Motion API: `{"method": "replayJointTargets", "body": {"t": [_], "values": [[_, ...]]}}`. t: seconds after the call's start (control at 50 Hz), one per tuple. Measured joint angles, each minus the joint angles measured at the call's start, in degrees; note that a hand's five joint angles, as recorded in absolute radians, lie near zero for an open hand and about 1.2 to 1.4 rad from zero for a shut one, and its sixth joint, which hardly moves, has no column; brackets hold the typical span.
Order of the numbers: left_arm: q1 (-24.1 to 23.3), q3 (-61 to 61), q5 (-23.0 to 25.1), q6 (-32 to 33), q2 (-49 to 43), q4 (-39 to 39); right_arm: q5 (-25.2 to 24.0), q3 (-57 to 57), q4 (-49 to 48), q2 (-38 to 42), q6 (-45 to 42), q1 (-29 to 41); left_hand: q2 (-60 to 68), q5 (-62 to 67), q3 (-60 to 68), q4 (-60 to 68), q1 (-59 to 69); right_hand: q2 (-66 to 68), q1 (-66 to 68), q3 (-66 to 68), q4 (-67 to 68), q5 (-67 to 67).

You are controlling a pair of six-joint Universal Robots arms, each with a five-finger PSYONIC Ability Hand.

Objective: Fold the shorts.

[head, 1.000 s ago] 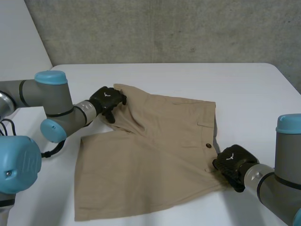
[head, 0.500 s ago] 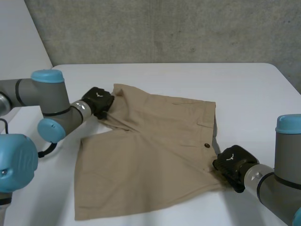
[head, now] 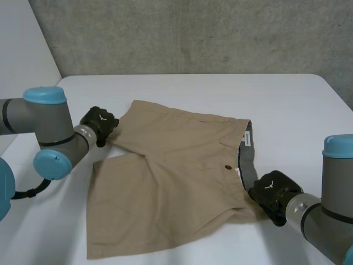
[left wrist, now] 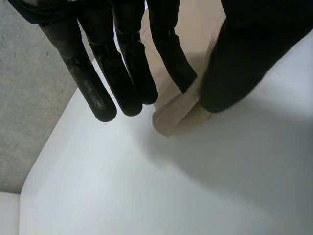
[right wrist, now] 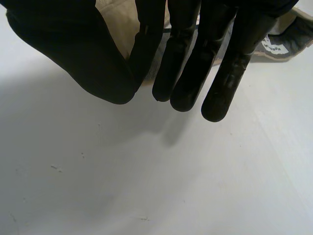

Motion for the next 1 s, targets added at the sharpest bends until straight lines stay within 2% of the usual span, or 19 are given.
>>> {"method": "replayJointTargets", "body": {"t": [0.02, 0.1, 0.12, 0.14, 0.16, 0.2, 0.22, 0.28, 0.3, 0.32, 0.36, 0.38, 0.5, 0.58, 0.72, 0.86, 0.96, 0.98, 1.0], "values": [[-0.13, -0.18, -0.89, -0.09, -0.16, 0.63, 0.01, 0.01, 0.02, -0.1, 0.15, 0.01, -5.73, -6.09, -5.75, -5.86, -6.73, 0.0, 0.0, 0.0, 0.0, 0.0], [-0.65, -0.59, -2.45, -0.24, -0.39, 1.77, 0.04, -0.03, 0.09, -0.45, 0.32, -0.06, -15.2, -15.69, -15.29, -15.5, -16.38, 0.0, 0.0, 0.0, 0.0, 0.0], [-0.82, -0.72, -2.69, -0.29, -0.35, 2.02, 0.04, -0.05, 0.1, -0.57, 0.34, -0.09, -23.07, -22.93, -23.13, -22.69, -23.93, 0.0, 0.0, 0.0, 0.0, 0.0], [-0.99, -0.87, -2.88, -0.34, -0.27, 2.27, 0.04, -0.08, 0.12, -0.71, 0.35, -0.13, -23.07, -22.93, -23.13, -22.69, -23.93, 0.0, 0.0, 0.0, 0.0, 0.0], [-1.15, -1.03, -3.03, -0.39, -0.18, 2.48, 0.04, -0.1, 0.13, -0.86, 0.36, -0.19, -32.04, -32.49, -31.61, -32.07, -33.88, 0.0, 0.0, 0.0, 0.0, 0.0], [-1.48, -1.37, -3.25, -0.5, 0.08, 2.91, 0.02, -0.17, 0.13, -1.18, 0.36, -0.33, -34.27, -34.86, -33.85, -34.44, -36.13, 0.0, 0.0, 0.0, 0.0, 0.01], [-1.73, -1.67, -3.36, -0.61, 0.36, 3.24, -0.01, -0.23, 0.14, -1.46, 0.36, -0.46, -39.45, -40.53, -39.39, -39.89, -39.58, 0.0, 0.0, 0.0, 0.0, 0.01], [-2.21, -3.37, -3.39, -1.24, 3.03, 3.76, -0.18, -0.35, 0.14, -2.58, 0.41, -0.73, -41.76, -42.86, -41.74, -41.99, -41.54, -7.12, -5.38, -7.18, -7.42, -6.59], [-2.37, -4.4, -3.37, -1.71, 4.53, 3.88, -0.27, -0.37, 0.13, -3.18, 0.47, -0.8, -42.8, -44.11, -43.15, -43.05, -42.78, -18.49, -13.59, -18.05, -18.4, -16.79], [-2.48, -5.12, -3.36, -2.08, 5.56, 3.94, -0.33, -0.39, 0.12, -3.65, 0.52, -0.85, -42.93, -44.24, -43.23, -43.17, -42.86, -22.14, -16.39, -22.17, -22.04, -20.42], [-2.59, -5.89, -3.34, -2.54, 6.68, 4.02, -0.4, -0.42, 0.11, -4.16, 0.6, -0.88, -42.95, -44.24, -43.23, -43.16, -42.86, -23.11, -17.18, -23.16, -23.04, -21.43], [-3.05, -9.13, -3.27, -4.86, 11.09, 4.13, -0.76, -0.53, 0.09, -6.08, 1.02, -0.98, -42.95, -44.24, -43.23, -43.16, -42.86, -30.41, -23.47, -30.51, -31.18, -29.76], [-3.92, -16.26, -3.17, -10.78, 19.23, 4.12, -2.45, -0.63, 0.22, -8.86, 2.16, -1.12, -42.95, -44.24, -43.23, -43.17, -42.86, -36.14, -28.4, -36.84, -37.03, -35.94], [-4.93, -25.03, -3.3, -17.15, 26.73, 3.84, -6.35, -0.3, 0.89, -9.55, 3.85, -1.48, -42.85, -43.98, -43.1, -43.08, -42.75, -39.39, -30.94, -39.92, -40.5, -39.39], [-7.88, -42.1, -3.53, -25.72, 38.53, 3.96, -14.85, 1.41, 1.53, -8.66, 9.06, -2.09, -41.7, -42.35, -43.09, -42.55, -42.55, -39.39, -30.94, -39.93, -40.5, -39.43], [-10.9, -53.08, -3.6, -30.74, 44.98, 4.09, -18.37, 2.85, 1.2, -5.46, 11.32, -2.59, -41.69, -42.35, -43.09, -42.55, -42.55, -38.49, -30.65, -38.68, -39.36, -38.13], [-12.29, -58.22, -4.6, -32.53, 48.0, 3.96, -18.6, 2.75, 0.2, -2.69, 11.37, -2.64, -41.7, -42.35, -43.09, -42.55, -42.54, -20.01, -15.57, -21.59, -22.13, -22.68], [-12.47, -59.18, -4.98, -32.7, 48.67, 3.94, -18.55, 2.54, -0.23, -2.2, 11.4, -2.65, -41.69, -42.35, -43.09, -42.55, -42.54, -20.01, -15.57, -21.59, -22.13, -22.68], [-12.63, -60.06, -5.39, -32.81, 49.29, 3.94, -18.5, 2.34, -0.7, -1.78, 11.45, -2.64, -41.7, -42.35, -43.09, -42.55, -42.54, -3.29, -3.93, -4.51, -4.89, -5.68]]}}
